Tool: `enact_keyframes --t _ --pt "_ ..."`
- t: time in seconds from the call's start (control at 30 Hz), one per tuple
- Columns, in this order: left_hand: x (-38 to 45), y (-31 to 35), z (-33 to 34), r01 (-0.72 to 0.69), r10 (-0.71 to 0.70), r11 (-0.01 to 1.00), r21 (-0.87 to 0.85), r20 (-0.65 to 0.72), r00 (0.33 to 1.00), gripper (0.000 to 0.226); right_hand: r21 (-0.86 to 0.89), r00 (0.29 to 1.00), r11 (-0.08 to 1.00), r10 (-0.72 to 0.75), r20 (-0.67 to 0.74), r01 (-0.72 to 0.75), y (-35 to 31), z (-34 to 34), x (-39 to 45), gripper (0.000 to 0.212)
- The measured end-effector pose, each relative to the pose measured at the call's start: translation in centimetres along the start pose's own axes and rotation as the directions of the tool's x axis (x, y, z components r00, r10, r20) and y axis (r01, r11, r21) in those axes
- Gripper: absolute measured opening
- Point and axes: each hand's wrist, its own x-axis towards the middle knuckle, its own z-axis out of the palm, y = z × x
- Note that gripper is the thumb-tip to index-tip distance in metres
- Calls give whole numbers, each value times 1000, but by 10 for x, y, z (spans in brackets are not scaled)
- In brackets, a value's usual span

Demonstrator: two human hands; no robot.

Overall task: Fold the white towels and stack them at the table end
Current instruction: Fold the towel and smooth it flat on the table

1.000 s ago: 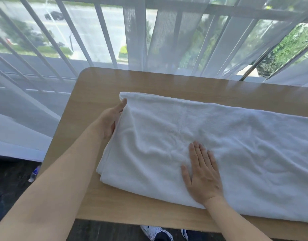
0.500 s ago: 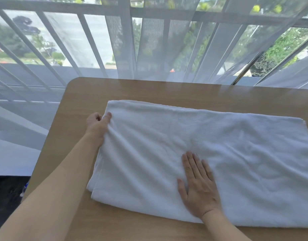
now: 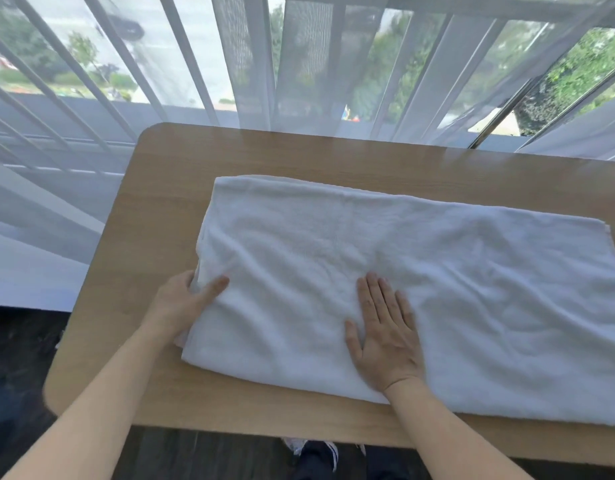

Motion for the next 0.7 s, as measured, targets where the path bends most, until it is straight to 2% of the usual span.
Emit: enact_keyframes --t 0.1,0.17,0.23,0.3,0.33,0.37,0.47,0.53,0.6,0.67,0.7 --pt "-18 -21 9 -67 88 992 107 -204 975 66 18 1000 1000 1 8 -1 -1 -1 0 70" --pt "-22 -23 9 -62 79 996 70 -277 958 63 23 1000 1000 6 13 -6 -3 -2 -1 69" --pt "-25 -20 14 -97 73 992 -82 -258 963 65 28 1000 1000 10 12 -11 -2 -1 -2 69" --pt "-29 -18 18 -136 86 957 -255 -199 976 82 36 1000 999 5 14 -6 0 -1 -2 69" --pt "-31 -19 18 -134 89 953 -272 -171 981 85 35 1000 999 3 16 -4 0 -1 -3 69" --pt "-33 -19 18 -127 94 962 -241 -143 985 81 34 1000 999 3 13 -3 0 -1 -3 69" --pt "-35 -23 15 -131 122 985 -114 -79 989 46 33 1000 999 3 -1 -3 0 -2 -4 69" --pt "-34 -25 12 -169 163 982 -84 -73 984 35 25 1000 1000 1 4 -1 0 -1 -3 69" --pt "-34 -28 9 -208 200 977 -38 -156 967 37 17 1000 1000 1 6 -1 1 -1 -3 70" --pt "-38 -30 9 -230 205 972 -58 -278 938 56 12 1000 1000 3 12 -3 1 -1 -2 70" --pt "-43 -31 8 -230 196 969 -87 -293 936 66 8 1000 1000 5 15 -5 0 -1 -3 70"
